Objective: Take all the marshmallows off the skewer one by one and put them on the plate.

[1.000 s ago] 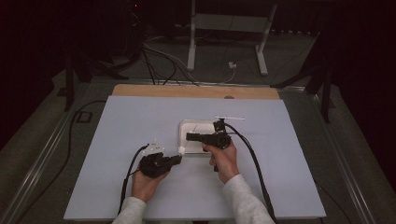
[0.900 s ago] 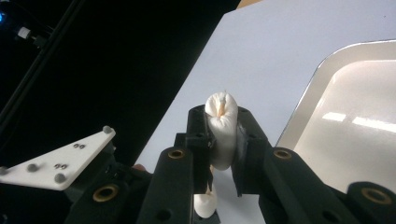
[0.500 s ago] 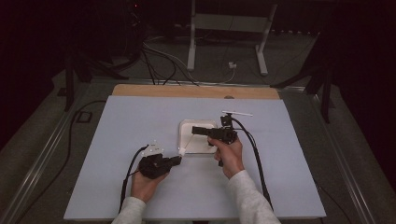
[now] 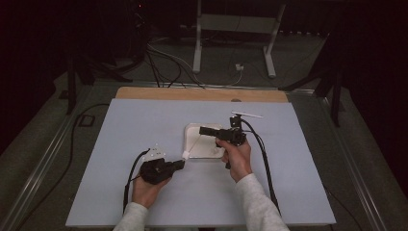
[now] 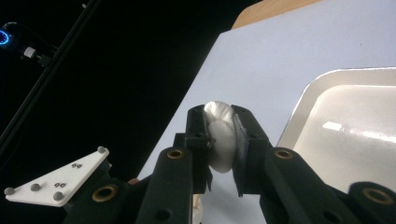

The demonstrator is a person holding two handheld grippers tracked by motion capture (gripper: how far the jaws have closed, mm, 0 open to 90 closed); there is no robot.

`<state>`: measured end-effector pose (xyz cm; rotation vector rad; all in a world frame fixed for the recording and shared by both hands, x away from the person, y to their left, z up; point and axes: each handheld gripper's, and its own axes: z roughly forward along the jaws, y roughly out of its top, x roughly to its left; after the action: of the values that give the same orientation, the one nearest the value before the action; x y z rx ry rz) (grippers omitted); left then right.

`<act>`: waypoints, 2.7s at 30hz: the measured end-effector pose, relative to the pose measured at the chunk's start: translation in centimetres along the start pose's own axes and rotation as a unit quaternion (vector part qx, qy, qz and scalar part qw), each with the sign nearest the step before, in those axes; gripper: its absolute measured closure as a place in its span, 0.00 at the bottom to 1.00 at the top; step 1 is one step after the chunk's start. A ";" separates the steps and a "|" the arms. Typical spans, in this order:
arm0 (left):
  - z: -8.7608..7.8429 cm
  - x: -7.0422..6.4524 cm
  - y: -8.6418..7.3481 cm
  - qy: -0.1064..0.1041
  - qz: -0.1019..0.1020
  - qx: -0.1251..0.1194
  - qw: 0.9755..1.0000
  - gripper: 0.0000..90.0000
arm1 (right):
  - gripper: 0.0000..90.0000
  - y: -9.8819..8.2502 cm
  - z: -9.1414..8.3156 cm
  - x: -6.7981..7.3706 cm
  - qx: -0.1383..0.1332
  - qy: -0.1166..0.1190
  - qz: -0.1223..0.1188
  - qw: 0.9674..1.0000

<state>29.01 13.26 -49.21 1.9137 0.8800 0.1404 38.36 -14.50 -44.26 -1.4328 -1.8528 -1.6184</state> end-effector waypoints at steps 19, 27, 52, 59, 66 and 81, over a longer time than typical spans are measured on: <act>-0.7 0.9 -0.5 0.028 -0.028 -0.004 0.999 1.00 | 0.85 1.4 -1.5 -1.0 -0.010 -0.096 -0.045 0.994; -0.8 1.2 -0.6 0.024 -0.037 -0.010 0.999 1.00 | 0.78 0.9 0.3 -2.4 0.024 -0.151 -0.058 0.987; -0.3 0.8 -0.4 0.025 -0.043 -0.015 0.999 1.00 | 0.26 -1.0 0.7 -1.8 0.038 -0.135 -0.070 0.988; -0.3 0.8 -0.3 0.027 -0.044 -0.020 0.998 1.00 | 0.17 -1.9 1.1 -0.4 0.048 -0.089 -0.084 0.991; -0.2 0.6 -0.1 0.026 -0.044 -0.024 0.998 1.00 | 0.14 -2.8 1.7 0.7 0.058 -0.061 -0.090 0.992; 0.0 0.3 0.0 0.022 -0.045 -0.026 0.998 1.00 | 0.32 -4.4 3.2 1.7 0.074 -0.017 -0.082 0.994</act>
<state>29.27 13.46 -49.31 1.8254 0.9815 0.1506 35.22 -10.34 -46.52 -1.2821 -2.1107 -1.4999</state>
